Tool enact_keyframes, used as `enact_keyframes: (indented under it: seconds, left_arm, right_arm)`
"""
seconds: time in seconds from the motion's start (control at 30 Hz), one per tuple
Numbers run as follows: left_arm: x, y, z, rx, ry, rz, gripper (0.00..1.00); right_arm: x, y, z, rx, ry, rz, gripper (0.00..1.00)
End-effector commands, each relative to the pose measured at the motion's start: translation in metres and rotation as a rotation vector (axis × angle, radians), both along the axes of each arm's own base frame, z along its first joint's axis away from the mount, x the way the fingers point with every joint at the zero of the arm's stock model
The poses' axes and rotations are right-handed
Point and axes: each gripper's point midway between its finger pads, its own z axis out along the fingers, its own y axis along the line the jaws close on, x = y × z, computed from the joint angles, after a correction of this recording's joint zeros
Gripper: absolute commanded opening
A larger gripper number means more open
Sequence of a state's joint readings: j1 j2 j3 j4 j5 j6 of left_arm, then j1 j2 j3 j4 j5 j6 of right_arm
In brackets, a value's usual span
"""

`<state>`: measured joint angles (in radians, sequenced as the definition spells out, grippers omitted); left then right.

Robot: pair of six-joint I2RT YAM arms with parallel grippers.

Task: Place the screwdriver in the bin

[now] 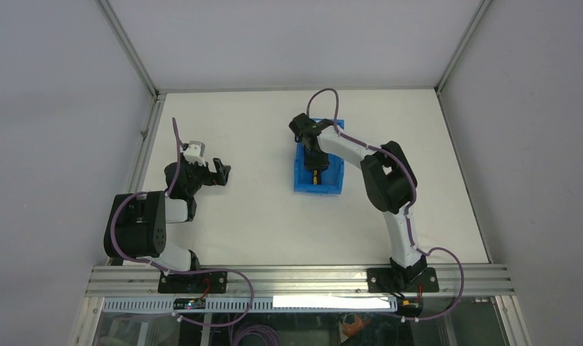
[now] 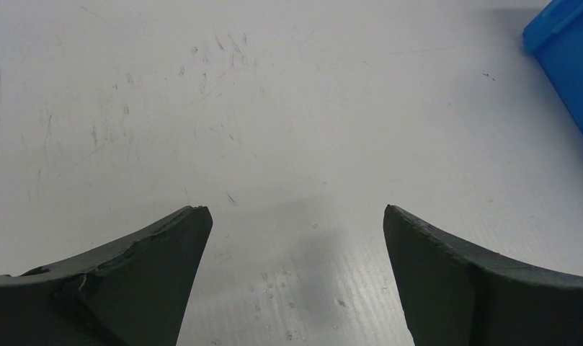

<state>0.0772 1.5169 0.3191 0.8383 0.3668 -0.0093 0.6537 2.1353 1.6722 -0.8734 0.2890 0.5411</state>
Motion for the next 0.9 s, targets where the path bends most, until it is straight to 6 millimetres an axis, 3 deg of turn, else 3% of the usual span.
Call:
enact_keyframes:
  seconds: [0.0,0.1,0.4,0.47,0.5,0.53,0.57,0.77,0.87]
  left_arm:
    - [0.013,-0.002,0.024,0.007,-0.093,-0.010,0.99]
    - [0.013,-0.002,0.025,0.007,-0.095,-0.010,0.99]
    - [0.013,-0.002,0.024,0.007,-0.094,-0.010,0.99]
    - [0.013,-0.002,0.024,0.006,-0.093,-0.010,0.99]
    - [0.013,-0.002,0.024,0.007,-0.092,-0.010,0.99]
    - [0.013,-0.003,0.024,0.006,-0.093,-0.010,0.99]
    - [0.013,-0.003,0.024,0.006,-0.092,-0.011,0.99]
    - [0.013,-0.002,0.024,0.006,-0.093,-0.009,0.99]
    - [0.013,-0.002,0.024,0.006,-0.093,-0.010,0.99]
  right_arm:
    - [0.020,0.006,0.030,0.004,-0.142,-0.039,0.41]
    - [0.022,0.009,0.060,0.016,-0.209,-0.026,0.53]
    - [0.014,-0.004,0.185,0.063,-0.461,0.033,0.57]
    - [0.008,-0.008,0.205,0.089,-0.500,0.076,0.70]
    - [0.005,-0.012,0.212,0.092,-0.516,0.094,0.87]
    - [-0.001,-0.021,0.218,0.087,-0.533,0.109,0.97]
    - [-0.002,-0.026,0.223,0.091,-0.550,0.106,0.99]
    - [-0.031,-0.096,0.217,0.121,-0.598,0.020,0.99]
    - [-0.050,-0.133,0.196,0.143,-0.580,-0.069,0.99]
